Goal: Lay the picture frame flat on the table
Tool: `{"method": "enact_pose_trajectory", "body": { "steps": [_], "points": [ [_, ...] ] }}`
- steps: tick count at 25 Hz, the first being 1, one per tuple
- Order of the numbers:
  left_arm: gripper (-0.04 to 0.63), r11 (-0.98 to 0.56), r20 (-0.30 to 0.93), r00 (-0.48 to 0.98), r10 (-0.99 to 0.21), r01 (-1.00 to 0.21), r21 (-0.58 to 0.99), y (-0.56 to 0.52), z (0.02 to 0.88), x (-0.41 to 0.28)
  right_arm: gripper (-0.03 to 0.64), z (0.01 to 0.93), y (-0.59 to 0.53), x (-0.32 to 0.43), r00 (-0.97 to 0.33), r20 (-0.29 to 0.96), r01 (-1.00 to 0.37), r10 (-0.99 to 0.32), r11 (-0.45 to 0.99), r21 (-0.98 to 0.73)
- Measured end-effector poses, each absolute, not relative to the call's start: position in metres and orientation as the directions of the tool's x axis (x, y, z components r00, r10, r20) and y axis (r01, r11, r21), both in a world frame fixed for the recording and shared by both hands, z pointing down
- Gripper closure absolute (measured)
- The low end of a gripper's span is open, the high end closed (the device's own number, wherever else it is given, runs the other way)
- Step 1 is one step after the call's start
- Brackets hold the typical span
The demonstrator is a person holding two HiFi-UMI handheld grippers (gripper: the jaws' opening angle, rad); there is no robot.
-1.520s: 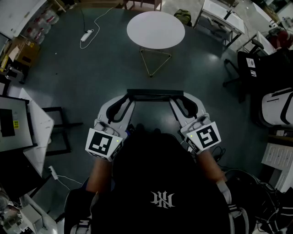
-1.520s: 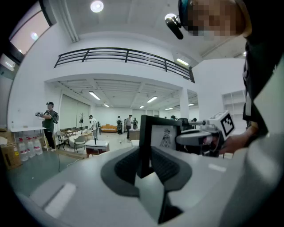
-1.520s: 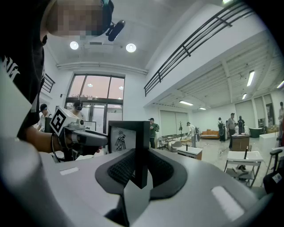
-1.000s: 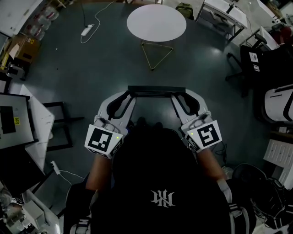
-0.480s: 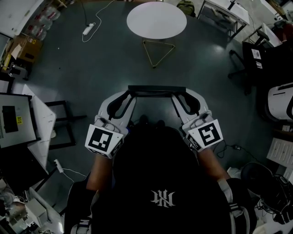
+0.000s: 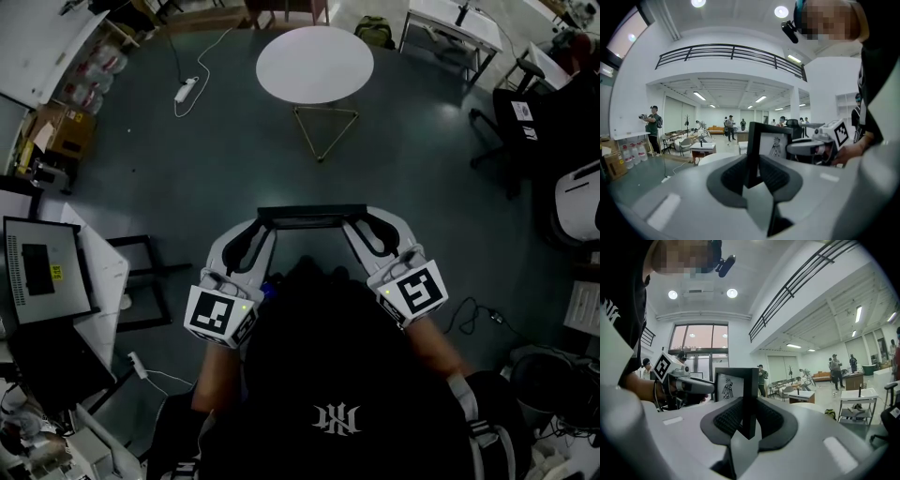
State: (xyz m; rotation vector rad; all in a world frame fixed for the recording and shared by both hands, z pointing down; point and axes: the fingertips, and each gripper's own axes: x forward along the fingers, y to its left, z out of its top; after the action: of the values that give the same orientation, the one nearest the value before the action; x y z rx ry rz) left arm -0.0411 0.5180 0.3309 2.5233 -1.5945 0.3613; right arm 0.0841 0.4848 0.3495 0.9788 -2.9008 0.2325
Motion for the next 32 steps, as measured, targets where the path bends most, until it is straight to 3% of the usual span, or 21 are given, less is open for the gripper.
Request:
{"method": "enact_pose_trajectory", "body": {
  "steps": [15, 32],
  "points": [
    [0.518, -0.586, 0.254, 0.559, -0.789, -0.809, -0.042, 0.494, 0.321, 0.023, 0.534, 0.342, 0.481, 0.151, -0.698, 0.084, -0.716, -0.711, 0.689, -0.109],
    [0.518, -0.608, 0.240, 0.590, -0.771, -0.794, -0.005, 0.441, 0.323, 0.040, 0.534, 0.336, 0.431, 0.171, -0.679, 0.119, -0.734, -0.725, 0.674, -0.086]
  ]
}}
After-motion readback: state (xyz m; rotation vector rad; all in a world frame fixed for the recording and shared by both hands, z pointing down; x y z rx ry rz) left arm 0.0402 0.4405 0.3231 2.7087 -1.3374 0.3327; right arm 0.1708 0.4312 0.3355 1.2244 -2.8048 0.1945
